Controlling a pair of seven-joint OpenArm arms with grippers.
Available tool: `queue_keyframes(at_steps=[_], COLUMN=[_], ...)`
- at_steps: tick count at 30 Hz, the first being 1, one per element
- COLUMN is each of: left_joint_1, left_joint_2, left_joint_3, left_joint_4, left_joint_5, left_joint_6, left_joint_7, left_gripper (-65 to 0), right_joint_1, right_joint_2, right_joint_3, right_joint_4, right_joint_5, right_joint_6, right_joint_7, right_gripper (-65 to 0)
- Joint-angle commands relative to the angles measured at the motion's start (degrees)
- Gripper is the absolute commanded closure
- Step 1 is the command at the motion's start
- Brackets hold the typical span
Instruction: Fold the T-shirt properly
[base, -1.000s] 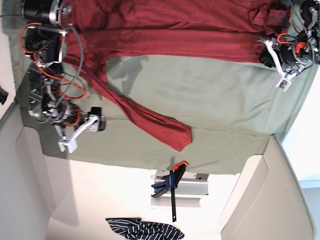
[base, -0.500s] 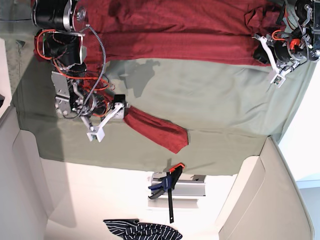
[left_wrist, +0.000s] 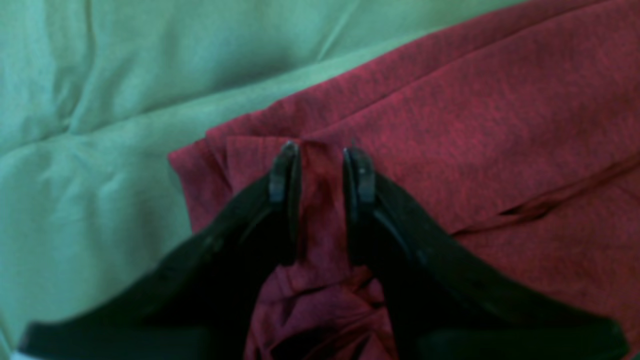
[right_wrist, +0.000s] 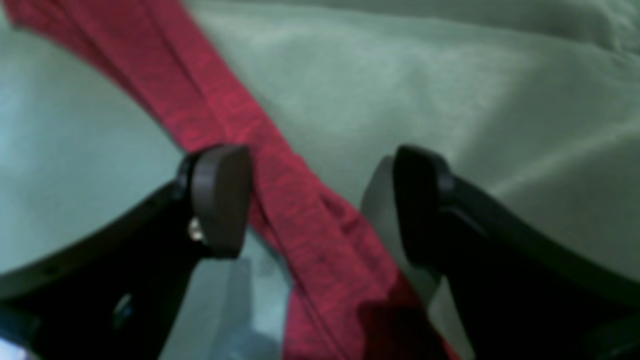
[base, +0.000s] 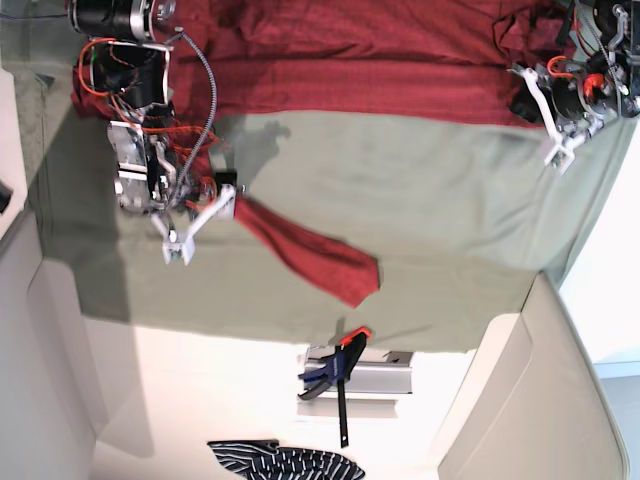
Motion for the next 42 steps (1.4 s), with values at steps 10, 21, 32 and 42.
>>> queue_keyframes(at_steps=[10,21,32,42], left_joint_1=[-0.9,-0.9,-0.92,-0.9], left_joint_2=[-1.14,-1.11,-1.11,-1.11], left_joint_3=[-0.48,-0.48,-0.48,-0.48], left_joint_4=[0.74,0.74,0.74,0.74], left_joint_5=[-0.39,-0.39,-0.42,-0.42], left_joint_6=[-0.22,-0.22,-0.22,-0.22], left_joint_7=[-1.22,-1.22,-1.22,-1.25], left_gripper=[-18.3,-18.3,-18.3,-18.3], right_joint_1=[-0.57,-0.61,-1.86,-1.84], right_joint_2=[1.31,1.31,1.49,2.08], right_joint_3=[-0.68,-14.14,-17.03,-17.05], right_joint_4=[1.2,7.1,6.91,8.46], right_joint_5=[-2.69,-11.74,-10.97,-15.1], right_joint_6=[-5.79,-18.03,-17.59,-20.9], right_joint_7=[1.75,-1.4,-1.09,-2.51], right_gripper=[-44.4,-44.4,-44.3,-44.3])
